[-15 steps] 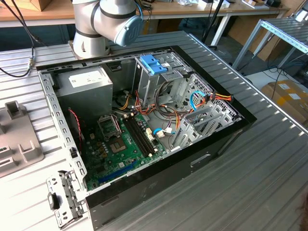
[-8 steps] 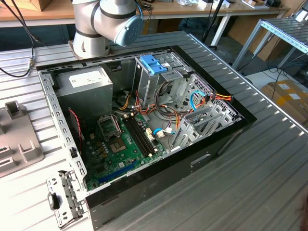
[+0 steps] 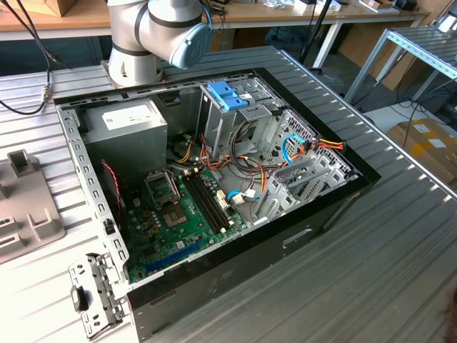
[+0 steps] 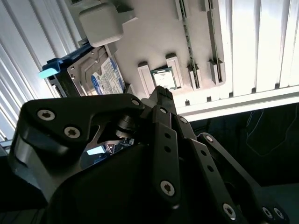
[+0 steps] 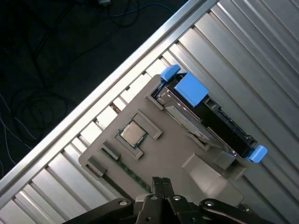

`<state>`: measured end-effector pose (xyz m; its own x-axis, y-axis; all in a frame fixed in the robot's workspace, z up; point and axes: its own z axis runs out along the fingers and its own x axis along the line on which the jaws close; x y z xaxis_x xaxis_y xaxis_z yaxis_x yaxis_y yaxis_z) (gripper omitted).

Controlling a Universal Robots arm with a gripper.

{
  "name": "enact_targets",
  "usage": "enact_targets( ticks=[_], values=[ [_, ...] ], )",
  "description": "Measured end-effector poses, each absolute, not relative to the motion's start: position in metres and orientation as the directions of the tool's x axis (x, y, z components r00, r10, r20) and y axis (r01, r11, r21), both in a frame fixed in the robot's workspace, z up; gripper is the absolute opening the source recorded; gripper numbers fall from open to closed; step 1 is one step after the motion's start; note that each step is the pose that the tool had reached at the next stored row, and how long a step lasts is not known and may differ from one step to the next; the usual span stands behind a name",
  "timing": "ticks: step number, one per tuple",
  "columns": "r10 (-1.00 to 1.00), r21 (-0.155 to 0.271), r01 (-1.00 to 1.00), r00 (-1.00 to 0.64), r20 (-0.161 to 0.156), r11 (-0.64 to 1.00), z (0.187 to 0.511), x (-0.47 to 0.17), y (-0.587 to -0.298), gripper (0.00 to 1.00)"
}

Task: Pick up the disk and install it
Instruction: 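Pick up the disk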

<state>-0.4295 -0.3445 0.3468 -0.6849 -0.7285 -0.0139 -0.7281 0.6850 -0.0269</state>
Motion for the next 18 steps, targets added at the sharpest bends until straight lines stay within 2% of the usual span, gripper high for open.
enact_targets(
  ticks=[18],
  values=[
    [-0.877, -0.027, -0.876, -0.481, -0.014, 0.481, 0.3468, -0.4294, -0.3445, 0.11]
  ],
)
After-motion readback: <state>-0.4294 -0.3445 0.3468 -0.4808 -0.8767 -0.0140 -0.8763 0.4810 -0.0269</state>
